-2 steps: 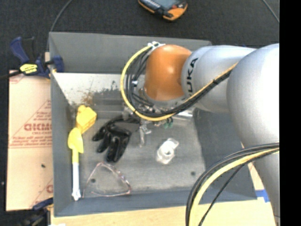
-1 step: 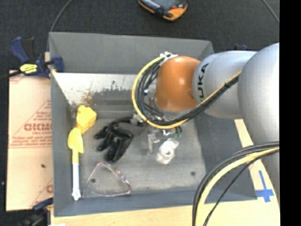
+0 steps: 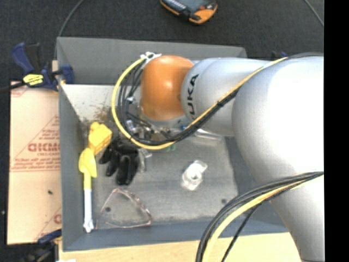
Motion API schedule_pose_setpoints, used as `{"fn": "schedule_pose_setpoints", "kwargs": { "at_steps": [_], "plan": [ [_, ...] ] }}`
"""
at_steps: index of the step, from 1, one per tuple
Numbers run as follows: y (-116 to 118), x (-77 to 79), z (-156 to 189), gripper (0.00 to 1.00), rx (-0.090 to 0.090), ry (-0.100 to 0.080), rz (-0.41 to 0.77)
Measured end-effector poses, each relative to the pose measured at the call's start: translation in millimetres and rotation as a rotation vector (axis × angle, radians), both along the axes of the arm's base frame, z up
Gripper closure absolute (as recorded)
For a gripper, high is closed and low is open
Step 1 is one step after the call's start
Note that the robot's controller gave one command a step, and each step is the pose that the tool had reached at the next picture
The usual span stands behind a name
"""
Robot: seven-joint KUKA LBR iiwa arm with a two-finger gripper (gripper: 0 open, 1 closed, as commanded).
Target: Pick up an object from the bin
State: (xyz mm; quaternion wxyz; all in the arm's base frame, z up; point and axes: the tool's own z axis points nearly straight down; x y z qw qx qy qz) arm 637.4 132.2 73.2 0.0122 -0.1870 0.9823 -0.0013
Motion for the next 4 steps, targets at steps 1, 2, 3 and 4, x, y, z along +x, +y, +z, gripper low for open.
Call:
{"fn": "schedule_pose_setpoints", "kwargs": {
  "at_steps": [1,2,3,4],
  "plan": [
    [-16.0,-24.2,-1.9,0.0,0.004,-0.007,-0.062],
    [11.1,2.6,-0.9,1.0,0.003,-0.008,0.008],
    [11.0,2.6,-0.9,1.0,0.004,-0.008,0.007],
    [16.5,11.1,27.4,1.0,0.007,-0.016,-0.009]
  ]
}}
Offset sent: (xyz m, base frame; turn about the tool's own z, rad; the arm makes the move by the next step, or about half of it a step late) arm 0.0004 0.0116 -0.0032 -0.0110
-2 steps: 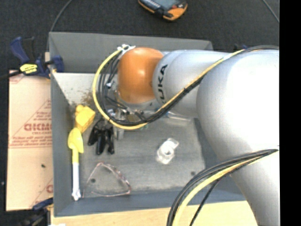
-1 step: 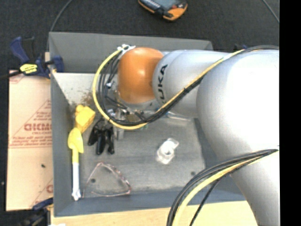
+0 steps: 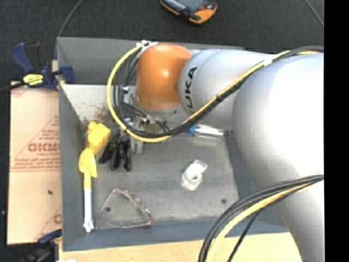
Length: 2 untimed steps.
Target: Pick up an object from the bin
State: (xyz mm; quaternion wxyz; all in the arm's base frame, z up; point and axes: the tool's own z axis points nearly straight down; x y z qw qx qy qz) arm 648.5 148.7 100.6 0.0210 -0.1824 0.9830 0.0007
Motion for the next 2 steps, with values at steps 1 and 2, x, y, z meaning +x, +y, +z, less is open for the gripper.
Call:
{"fn": "schedule_pose_setpoints", "kwargs": {
  "at_steps": [1,2],
  "plan": [
    [-0.1,-14.7,26.0,1.0,-0.004,0.004,0.038],
    [-10.5,-3.8,-8.5,1.0,-0.004,0.003,0.051]
  ]
}}
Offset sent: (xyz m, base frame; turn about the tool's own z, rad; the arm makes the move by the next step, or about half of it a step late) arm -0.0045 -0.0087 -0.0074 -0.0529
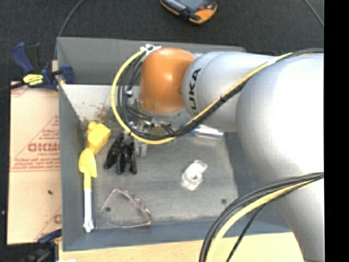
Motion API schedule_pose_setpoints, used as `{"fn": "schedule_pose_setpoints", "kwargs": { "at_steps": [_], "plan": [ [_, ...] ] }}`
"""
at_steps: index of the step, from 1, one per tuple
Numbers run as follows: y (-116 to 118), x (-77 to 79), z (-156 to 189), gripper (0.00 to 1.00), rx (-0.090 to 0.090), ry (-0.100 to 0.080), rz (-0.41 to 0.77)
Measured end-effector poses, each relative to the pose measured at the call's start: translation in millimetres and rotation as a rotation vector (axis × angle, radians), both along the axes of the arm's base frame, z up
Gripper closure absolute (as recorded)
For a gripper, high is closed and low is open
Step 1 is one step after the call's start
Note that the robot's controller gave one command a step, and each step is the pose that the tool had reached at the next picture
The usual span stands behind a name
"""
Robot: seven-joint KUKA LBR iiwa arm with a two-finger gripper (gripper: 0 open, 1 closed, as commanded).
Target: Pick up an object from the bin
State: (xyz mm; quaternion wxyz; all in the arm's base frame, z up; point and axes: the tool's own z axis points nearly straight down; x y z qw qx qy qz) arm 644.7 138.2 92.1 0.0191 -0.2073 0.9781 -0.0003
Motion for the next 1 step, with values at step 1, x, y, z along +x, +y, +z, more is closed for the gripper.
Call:
{"fn": "schedule_pose_setpoints", "kwargs": {
  "at_steps": [1],
  "plan": [
    [11.6,3.5,-1.8,1.0,-0.004,-0.009,0.139]
  ]
}}
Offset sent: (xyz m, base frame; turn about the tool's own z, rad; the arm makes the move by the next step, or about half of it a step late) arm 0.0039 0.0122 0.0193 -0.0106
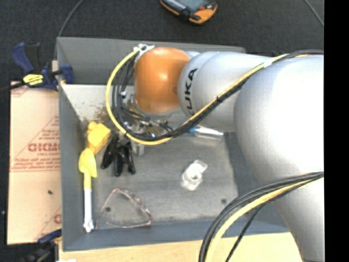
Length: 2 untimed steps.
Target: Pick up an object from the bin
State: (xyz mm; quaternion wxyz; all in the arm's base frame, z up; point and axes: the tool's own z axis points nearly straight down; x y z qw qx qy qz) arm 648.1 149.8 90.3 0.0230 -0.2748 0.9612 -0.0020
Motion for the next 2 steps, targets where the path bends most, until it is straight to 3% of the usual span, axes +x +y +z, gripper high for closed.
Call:
{"fn": "schedule_pose_setpoints", "kwargs": {
  "at_steps": [1,2],
  "plan": [
    [0.3,1.2,16.4,1.0,0.007,0.003,-0.102],
    [5.0,-8.6,-15.3,1.0,0.0,-0.005,0.019]
  ]
}}
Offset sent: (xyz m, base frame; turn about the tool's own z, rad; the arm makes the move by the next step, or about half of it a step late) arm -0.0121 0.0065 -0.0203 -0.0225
